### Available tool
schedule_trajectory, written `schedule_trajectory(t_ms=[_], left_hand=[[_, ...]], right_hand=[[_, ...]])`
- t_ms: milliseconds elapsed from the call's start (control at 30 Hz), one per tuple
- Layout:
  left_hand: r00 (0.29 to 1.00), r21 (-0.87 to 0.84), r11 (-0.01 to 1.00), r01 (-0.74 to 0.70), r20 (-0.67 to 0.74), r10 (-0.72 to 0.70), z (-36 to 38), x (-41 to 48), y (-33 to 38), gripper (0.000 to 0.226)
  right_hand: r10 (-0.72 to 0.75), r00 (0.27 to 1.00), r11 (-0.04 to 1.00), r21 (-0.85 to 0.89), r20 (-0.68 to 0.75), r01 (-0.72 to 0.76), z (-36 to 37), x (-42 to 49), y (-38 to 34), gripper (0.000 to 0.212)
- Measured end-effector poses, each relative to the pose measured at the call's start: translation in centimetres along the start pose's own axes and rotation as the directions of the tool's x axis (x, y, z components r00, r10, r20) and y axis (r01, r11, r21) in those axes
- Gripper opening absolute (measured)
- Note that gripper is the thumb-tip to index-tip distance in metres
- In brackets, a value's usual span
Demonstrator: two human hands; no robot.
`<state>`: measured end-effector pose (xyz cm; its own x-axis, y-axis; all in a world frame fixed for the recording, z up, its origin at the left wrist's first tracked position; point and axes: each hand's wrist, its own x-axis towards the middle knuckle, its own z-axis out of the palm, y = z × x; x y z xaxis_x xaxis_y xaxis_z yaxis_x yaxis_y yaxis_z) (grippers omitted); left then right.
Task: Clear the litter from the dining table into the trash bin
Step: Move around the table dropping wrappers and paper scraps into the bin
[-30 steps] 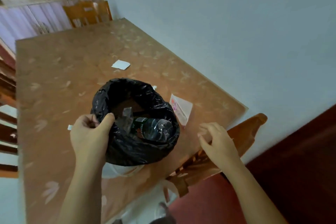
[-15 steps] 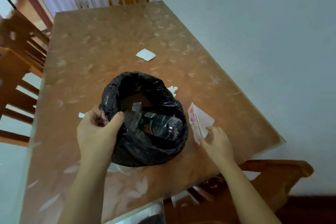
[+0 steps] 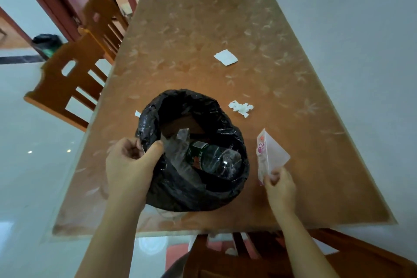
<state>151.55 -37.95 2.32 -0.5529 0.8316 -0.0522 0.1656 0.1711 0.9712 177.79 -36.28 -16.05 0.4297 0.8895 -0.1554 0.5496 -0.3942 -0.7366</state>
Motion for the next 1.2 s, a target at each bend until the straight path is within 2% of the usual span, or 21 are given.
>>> schedule_trajectory(t_ms=[267, 367, 700, 900, 1067, 1200], left_hand=[[0.995, 0.116, 0.991, -0.065, -0.073, 0.074, 1.2, -1.1, -0.4, 0.04], [0.996, 0.089, 0.994, -0.067, -0.055, 0.072, 2.0, -1.1, -0.4, 0.036], [0.994, 0.043, 0.993, -0.106, -0.014, 0.107, 4.3, -1.2, -0.1, 0.036], [0.996, -0.014, 0.996, -0.087, 0.009, 0.087, 4.3, -1.3, -0.4, 0.034], [0.994, -0.019, 0.994, -0.106, 0.017, 0.107, 4.1, -1.8, -0.5, 0.033], [0.99, -0.021, 0.99, -0.139, 0.033, 0.14, 3.6, -2.4, -0.2, 0.033]], right_hand=[[-0.016, 0.997, 0.992, 0.124, -0.074, 0.025, -2.4, 0.7, -0.5, 0.012], [-0.028, 0.997, 0.984, 0.175, -0.078, 0.041, -4.3, 1.2, -1.3, 0.013], [-0.281, 0.946, 0.867, 0.38, -0.163, 0.323, -10.3, 2.4, -7.1, 0.007], [-0.509, 0.858, 0.791, 0.357, -0.066, 0.497, -12.1, 1.5, -10.5, 0.031], [-0.602, 0.794, 0.777, 0.293, 0.089, 0.557, -11.3, 0.7, -12.9, 0.027], [-0.629, 0.759, 0.763, 0.317, 0.169, 0.563, -9.7, -0.2, -15.0, 0.016]])
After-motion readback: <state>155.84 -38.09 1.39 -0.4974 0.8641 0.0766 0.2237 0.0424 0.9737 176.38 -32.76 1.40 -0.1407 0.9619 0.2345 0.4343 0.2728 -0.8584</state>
